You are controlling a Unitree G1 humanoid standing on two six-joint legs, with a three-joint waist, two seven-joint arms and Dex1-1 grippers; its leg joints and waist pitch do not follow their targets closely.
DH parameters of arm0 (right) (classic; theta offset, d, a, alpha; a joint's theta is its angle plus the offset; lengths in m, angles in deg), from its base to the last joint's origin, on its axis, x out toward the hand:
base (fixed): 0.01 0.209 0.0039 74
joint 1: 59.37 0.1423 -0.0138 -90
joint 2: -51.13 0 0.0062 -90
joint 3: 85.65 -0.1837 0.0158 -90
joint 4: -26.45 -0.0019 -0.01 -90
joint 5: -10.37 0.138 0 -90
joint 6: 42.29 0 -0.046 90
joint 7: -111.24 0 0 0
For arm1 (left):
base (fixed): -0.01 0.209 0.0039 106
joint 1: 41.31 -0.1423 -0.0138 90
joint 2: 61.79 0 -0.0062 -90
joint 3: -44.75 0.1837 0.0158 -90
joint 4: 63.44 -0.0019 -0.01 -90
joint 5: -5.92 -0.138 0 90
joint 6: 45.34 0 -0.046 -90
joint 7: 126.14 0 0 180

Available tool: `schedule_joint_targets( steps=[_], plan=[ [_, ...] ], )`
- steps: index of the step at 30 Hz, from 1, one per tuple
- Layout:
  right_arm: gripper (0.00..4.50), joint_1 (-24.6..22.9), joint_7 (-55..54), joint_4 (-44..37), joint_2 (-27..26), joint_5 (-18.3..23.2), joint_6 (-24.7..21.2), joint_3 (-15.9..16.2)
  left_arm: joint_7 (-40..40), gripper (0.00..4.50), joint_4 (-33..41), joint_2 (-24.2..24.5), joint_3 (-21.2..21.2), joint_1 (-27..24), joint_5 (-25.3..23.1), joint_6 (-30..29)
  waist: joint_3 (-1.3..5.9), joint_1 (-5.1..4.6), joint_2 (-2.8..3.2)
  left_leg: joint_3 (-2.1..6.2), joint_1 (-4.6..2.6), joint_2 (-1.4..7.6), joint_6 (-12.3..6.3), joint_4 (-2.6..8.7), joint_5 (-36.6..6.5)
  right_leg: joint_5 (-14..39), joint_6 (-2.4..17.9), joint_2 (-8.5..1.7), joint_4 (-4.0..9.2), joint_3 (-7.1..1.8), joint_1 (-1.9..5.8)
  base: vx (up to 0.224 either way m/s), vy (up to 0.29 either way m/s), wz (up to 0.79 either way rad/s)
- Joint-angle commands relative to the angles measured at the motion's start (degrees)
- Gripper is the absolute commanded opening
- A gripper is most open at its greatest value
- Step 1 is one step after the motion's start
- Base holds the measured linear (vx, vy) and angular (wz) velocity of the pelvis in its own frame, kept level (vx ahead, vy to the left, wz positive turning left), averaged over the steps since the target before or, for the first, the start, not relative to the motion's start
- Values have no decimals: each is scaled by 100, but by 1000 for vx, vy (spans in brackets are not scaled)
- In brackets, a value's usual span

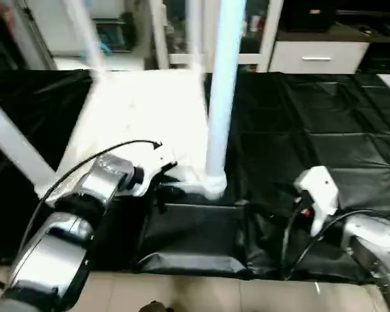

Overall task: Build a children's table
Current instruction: Rotate table base

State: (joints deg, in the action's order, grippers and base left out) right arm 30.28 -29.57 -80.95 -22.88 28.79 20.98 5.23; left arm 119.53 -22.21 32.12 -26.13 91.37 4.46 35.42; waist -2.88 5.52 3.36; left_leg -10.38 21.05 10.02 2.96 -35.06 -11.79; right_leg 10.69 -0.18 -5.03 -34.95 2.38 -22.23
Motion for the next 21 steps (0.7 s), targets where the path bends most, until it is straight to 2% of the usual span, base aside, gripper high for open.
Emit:
schedule_joint_targets(
  steps=[1,2,3,6,8,9,11,12,14,18,21],
  plan=[
    [382,-77,24,-115,89,62,22,-148,-26,101,566,-127,200,-219,19,-182,312,-67,-59,101,-157,337,-92,508,-1577,1415,1426,-343,454,-228,181,0,0,0],
    [382,-86,33,-113,99,65,23,-162,-101,94,661,-134,177,-259,19,-230,301,-70,-81,100,-158,337,-79,519,-1646,1511,1393,-342,470,-226,175,0,0,0],
    [382,-102,49,-102,114,60,34,-170,-211,88,786,-157,151,-315,29,-331,303,-71,-64,88,-176,325,-57,523,-1733,1707,1308,-347,496,-224,156,0,0,0],
    [382,-103,108,-50,179,27,76,-143,-573,76,1416,-210,83,-592,-3,-811,310,-111,-100,88,-117,326,-58,542,-1659,1649,1211,-353,481,-227,182,0,0,0],
    [382,-82,130,-34,196,12,90,-117,-777,73,1678,-253,34,-702,-52,-1089,317,-135,-89,86,-93,317,-123,531,-1502,1583,1155,-356,484,-226,183,0,0,0],
    [382,-57,153,-20,202,-1,93,-98,-972,71,1912,-310,-12,-794,-104,-1394,324,-143,-110,76,-94,319,-137,526,-1466,1547,1151,-351,479,-228,187,0,0,0],
    [382,-57,153,-20,202,-1,93,-98,-972,70,1912,-310,-12,-794,-104,-1394,321,-144,-108,73,-70,300,-211,512,-1336,1539,1132,-352,492,-227,186,0,0,0],
    [382,-48,179,-22,211,-30,101,-70,-1396,70,2151,-448,-88,-883,-209,-1941,333,-153,-112,68,-67,295,-226,498,-1273,1494,1128,-348,480,-225,192,0,0,0],
    [382,-47,186,-19,216,-37,99,-66,-1734,69,2261,-568,-139,-928,-294,-2326,331,-187,-125,67,-49,297,-303,486,-1111,1323,1190,-341,474,-219,205,0,0,0],
    [382,-42,189,-8,219,-38,98,-70,-1907,69,2306,-622,-158,-945,-327,-2492,321,-254,-131,80,-23,271,-388,488,-1110,1401,1181,-323,495,-198,215,0,0,0],
    [382,34,74,56,141,-92,71,-38,-2437,67,2523,-706,-156,-1001,-560,-2811,308,-327,-115,90,-32,279,-351,499,-1305,1693,1129,-323,530,-192,204,0,0,0]
  ],
)
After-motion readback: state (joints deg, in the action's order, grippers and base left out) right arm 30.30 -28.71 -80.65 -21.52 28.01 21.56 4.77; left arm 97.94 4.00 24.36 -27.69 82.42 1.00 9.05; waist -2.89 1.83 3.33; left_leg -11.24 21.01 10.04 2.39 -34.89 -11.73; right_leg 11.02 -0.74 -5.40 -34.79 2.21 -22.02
